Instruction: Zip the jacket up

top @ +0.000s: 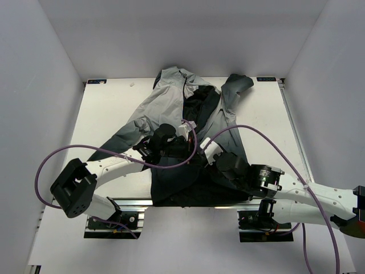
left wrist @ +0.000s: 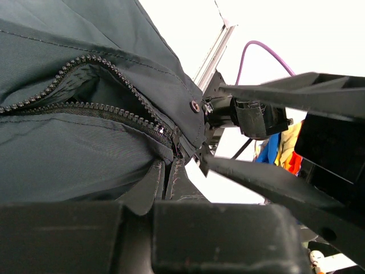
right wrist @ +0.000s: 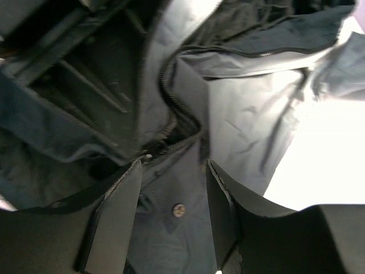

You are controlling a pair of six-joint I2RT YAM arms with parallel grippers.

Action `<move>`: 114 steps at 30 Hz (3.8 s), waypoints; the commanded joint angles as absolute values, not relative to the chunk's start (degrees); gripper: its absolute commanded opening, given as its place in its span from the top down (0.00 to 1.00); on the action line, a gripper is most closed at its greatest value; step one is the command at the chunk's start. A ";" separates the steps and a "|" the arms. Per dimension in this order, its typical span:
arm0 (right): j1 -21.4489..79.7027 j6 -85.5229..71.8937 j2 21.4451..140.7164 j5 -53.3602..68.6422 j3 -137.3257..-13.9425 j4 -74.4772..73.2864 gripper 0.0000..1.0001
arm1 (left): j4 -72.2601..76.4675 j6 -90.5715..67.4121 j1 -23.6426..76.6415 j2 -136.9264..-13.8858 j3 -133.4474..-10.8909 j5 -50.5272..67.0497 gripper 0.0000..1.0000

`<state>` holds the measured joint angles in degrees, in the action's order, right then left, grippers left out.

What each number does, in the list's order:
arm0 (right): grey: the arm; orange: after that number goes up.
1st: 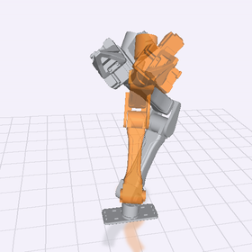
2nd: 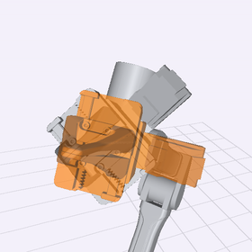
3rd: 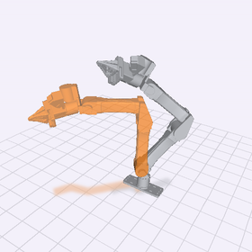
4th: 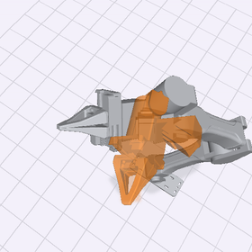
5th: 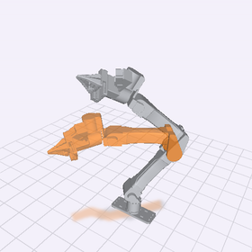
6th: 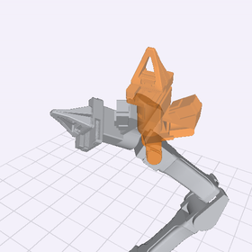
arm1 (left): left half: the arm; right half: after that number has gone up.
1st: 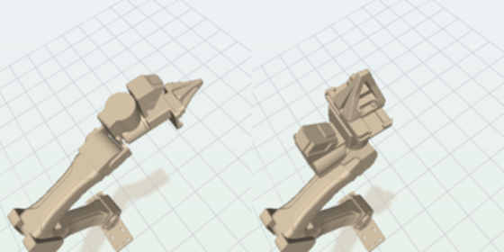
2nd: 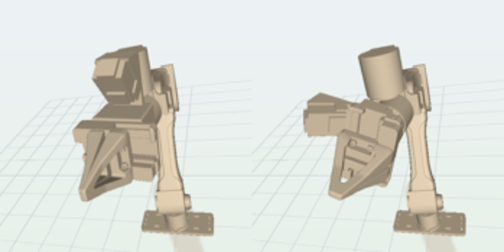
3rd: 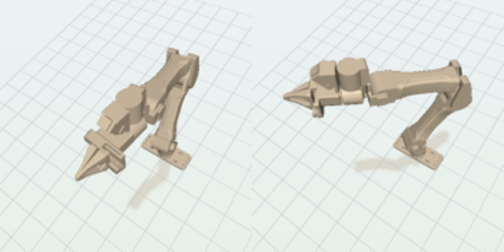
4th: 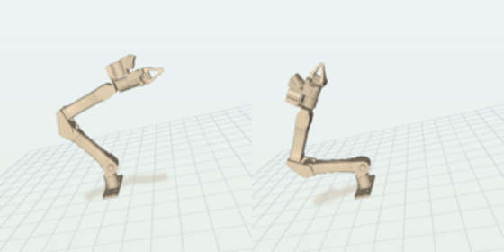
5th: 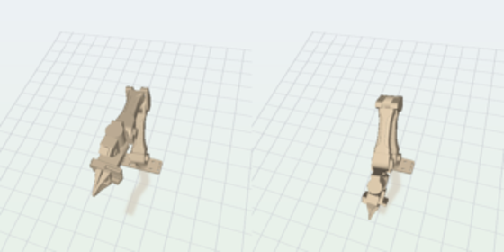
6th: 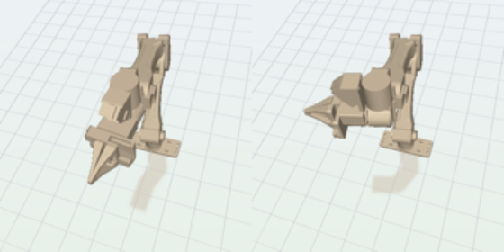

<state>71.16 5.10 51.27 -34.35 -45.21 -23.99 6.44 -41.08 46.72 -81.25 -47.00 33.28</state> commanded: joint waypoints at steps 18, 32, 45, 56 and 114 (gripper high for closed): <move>66.63 -17.48 45.68 -21.11 -46.49 -22.15 0.41 | 8.88 -37.62 46.67 -76.91 -43.77 37.01 1.00; 43.86 -20.92 49.65 16.25 -42.01 -14.24 0.46 | 10.28 -39.29 46.67 -76.46 -42.89 35.77 1.00; 42.45 -22.50 50.80 18.63 -38.41 -11.17 0.47 | 11.25 -40.25 46.67 -76.55 -42.89 36.21 1.00; 42.36 -23.64 50.36 19.51 -37.18 -10.72 0.59 | 11.95 -41.04 46.58 -77.69 -43.33 36.12 1.00; 42.36 -20.39 48.34 11.51 -36.04 -12.66 0.94 | 9.67 -43.68 46.58 -77.78 -45.00 35.42 1.00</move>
